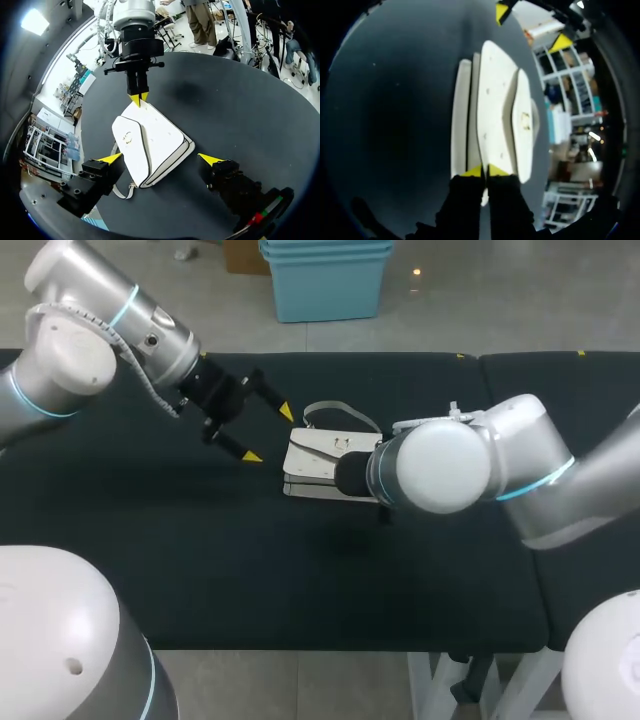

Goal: Pick up the bag, open it, inspect its contents, close it, and place it on the opposite side

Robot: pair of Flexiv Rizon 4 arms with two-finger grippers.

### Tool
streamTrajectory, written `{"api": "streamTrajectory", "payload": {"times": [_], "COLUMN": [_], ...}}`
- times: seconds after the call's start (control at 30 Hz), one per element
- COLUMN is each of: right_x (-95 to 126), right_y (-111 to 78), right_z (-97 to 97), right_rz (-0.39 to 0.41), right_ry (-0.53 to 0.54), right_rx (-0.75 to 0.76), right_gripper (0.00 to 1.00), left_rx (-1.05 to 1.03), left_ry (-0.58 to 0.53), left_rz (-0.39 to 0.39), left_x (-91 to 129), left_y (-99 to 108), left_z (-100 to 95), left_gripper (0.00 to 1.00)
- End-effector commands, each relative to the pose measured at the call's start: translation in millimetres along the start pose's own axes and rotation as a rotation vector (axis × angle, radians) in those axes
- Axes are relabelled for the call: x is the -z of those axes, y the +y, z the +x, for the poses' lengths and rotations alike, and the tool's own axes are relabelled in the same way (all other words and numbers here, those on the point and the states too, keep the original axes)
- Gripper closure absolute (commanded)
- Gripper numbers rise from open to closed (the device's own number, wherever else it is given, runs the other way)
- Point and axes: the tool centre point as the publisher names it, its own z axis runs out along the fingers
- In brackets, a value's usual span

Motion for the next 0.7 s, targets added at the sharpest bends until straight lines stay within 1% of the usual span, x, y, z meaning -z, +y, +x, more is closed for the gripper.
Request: {"api": "streamTrajectory", "payload": {"times": [0.03,0.07,0.13,0.2,0.23,0.27,0.3,0.33,0.4,0.43,0.5,0.53,0.6,0.63,0.7], "right_x": [-2,-2,-2,-2,-2,-2,-2,-2,-2,-2,-2,-2,-2,-2,-2], "right_y": [0.5,0.5,0.5,0.5,0.5,0.5,0.5,0.5,0.5,0.5,0.5,0.5,0.5,0.5,0.5], "right_z": [2.7,2.7,2.7,2.7,2.7,2.7,2.7,2.7,2.7,2.7,2.7,2.7,2.7,2.7,2.7], "right_rz": [-0.001,-0.001,-0.001,-0.001,-0.001,-0.001,-0.001,-0.001,-0.001,-0.001,-0.001,-0.001,-0.001,-0.001,-0.001], "right_ry": [-0.004,-0.004,-0.004,-0.004,-0.004,-0.004,-0.004,-0.004,-0.004,-0.004,-0.004,-0.004,-0.004,-0.004,-0.004], "right_rx": [-0.001,-0.001,-0.001,-0.001,-0.001,-0.001,-0.001,-0.001,-0.001,-0.001,-0.001,-0.001,-0.001,-0.001,-0.001], "right_gripper": [1.0,1.0,1.0,1.0,1.0,1.0,1.0,1.0,1.0,1.0,1.0,1.0,1.0,1.0,1.0], "left_rx": [-0.047,-0.072,-0.085,-0.101,-0.119,-0.126,-0.124,-0.139,-0.157,-0.169,-0.179,-0.185,-0.186,-0.184,-0.177], "left_ry": [-0.048,-0.058,-0.093,-0.115,-0.117,-0.129,-0.135,-0.139,-0.144,-0.155,-0.154,-0.159,-0.156,-0.154,-0.143], "left_rz": [0.017,0.028,0.025,0.025,0.032,0.031,0.027,0.026,0.026,0.017,0.039,0.026,0.039,0.023,0.037], "left_x": [-17,-20,-25,-28,-29,-31,-33,-35,-39,-41,-44,-46,-50,-53,-56], "left_y": [2,2,3,2,1,1,0,0,-1,-1,-2,-2,-2,-2,-2], "left_z": [-1.6,-2.2,-5.3,-7.3,-8.2,-8.8,-10.0,-10.9,-13.2,-14.5,-17.8,-19.5,-22.3,-24.3,-25.9], "left_gripper": [0.03,0.12,0.23,0.24,0.27,0.32,0.41,0.46,0.47,0.5,0.52,0.52,0.52,0.51,0.5]}}
